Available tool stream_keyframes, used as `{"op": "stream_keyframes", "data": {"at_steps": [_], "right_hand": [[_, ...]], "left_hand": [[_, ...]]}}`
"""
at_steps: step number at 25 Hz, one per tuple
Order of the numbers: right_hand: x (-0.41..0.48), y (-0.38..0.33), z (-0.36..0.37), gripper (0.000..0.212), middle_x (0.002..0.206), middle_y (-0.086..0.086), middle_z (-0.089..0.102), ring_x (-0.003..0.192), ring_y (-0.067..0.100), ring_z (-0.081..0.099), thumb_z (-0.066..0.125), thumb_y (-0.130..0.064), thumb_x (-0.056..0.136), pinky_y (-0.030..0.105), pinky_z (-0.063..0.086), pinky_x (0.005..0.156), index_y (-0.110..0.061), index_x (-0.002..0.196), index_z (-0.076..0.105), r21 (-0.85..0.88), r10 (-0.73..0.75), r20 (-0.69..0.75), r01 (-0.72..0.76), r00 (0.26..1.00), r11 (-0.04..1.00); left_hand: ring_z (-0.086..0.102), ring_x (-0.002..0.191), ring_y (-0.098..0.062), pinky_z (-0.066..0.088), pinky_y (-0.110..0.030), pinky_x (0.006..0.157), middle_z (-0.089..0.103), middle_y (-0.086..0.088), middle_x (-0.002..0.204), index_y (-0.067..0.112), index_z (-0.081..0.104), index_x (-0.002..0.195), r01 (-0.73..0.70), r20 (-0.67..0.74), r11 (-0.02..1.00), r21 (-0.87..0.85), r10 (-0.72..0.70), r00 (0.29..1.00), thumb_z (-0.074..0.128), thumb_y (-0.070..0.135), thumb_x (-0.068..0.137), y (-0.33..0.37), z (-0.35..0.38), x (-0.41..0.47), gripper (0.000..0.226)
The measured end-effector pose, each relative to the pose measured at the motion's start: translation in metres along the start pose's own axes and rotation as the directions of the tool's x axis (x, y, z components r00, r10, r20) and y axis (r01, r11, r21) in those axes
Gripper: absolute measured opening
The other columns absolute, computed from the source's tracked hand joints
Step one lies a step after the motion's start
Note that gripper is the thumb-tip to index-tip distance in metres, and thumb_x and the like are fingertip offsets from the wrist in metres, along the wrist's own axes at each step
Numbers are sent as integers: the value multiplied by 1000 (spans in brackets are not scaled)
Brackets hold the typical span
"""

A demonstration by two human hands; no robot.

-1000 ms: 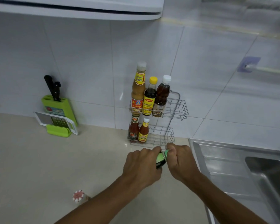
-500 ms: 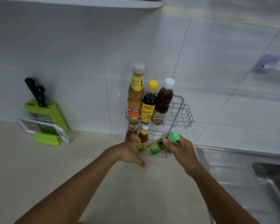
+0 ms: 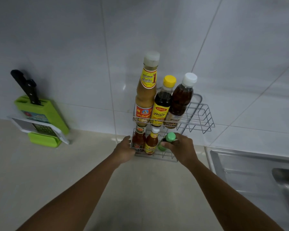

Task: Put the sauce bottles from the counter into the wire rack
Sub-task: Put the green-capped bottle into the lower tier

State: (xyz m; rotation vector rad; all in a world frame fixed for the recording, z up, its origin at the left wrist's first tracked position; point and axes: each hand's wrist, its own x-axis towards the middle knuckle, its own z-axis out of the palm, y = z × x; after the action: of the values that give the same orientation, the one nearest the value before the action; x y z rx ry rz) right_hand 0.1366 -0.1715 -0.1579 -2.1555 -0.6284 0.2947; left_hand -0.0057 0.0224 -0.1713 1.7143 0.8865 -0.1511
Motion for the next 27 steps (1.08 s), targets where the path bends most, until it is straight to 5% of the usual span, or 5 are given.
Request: {"op": "stream_keyframes", "data": {"at_steps": [4, 13, 19, 23, 27], "right_hand": [[11, 12, 11, 29, 83, -6, 74, 66, 0, 67, 88, -25, 76, 6, 45, 57, -15, 99, 75, -34, 18, 76, -16, 997, 999], [15, 26, 25, 35, 91, -2, 70, 72, 3, 62, 84, -31, 80, 6, 42, 55, -12, 108, 73, -144, 24, 121, -6, 992, 990], [11, 36, 24, 53, 113, -1, 73, 100, 18, 70, 87, -30, 77, 17, 48, 72, -16, 125, 67, -134, 55, 186, -30, 981, 991], [-8, 34, 13, 91, 142, 11, 60, 133, 29, 55, 87, -7, 75, 27, 50, 91, -13, 153, 38, -109, 48, 172, -30, 984, 994], [-42, 23, 8, 96, 138, 7, 51, 126, 24, 53, 81, 1, 75, 39, 55, 96, -18, 154, 29, -25, 71, 35, -70, 997, 997]], "left_hand": [[62, 118, -25, 54, -40, 96, 62, -4, 138, 22, 50, 143, -40, 25, 996, 80, 38, 999, 56, 16, 76, -3, 1, 5, 68], [53, 123, -15, 47, -29, 92, 52, 1, 151, 28, 39, 153, -74, 68, 996, 40, 71, 995, 53, 5, 90, -9, 1, 3, 68], [50, 136, -23, 46, -34, 104, 52, -5, 151, 21, 48, 146, -54, 74, 997, 57, 49, 996, 59, 12, 87, -9, 2, 3, 61], [49, 134, -25, 41, -30, 101, 42, -11, 157, 9, 37, 153, -15, 45, 996, 83, 11, 999, 59, 12, 94, -6, -3, -8, 63], [47, 139, -27, 42, -30, 104, 45, -9, 154, 15, 29, 158, -39, 5, 996, 84, 39, 999, 60, 15, 95, -6, -27, -38, 70]]}}
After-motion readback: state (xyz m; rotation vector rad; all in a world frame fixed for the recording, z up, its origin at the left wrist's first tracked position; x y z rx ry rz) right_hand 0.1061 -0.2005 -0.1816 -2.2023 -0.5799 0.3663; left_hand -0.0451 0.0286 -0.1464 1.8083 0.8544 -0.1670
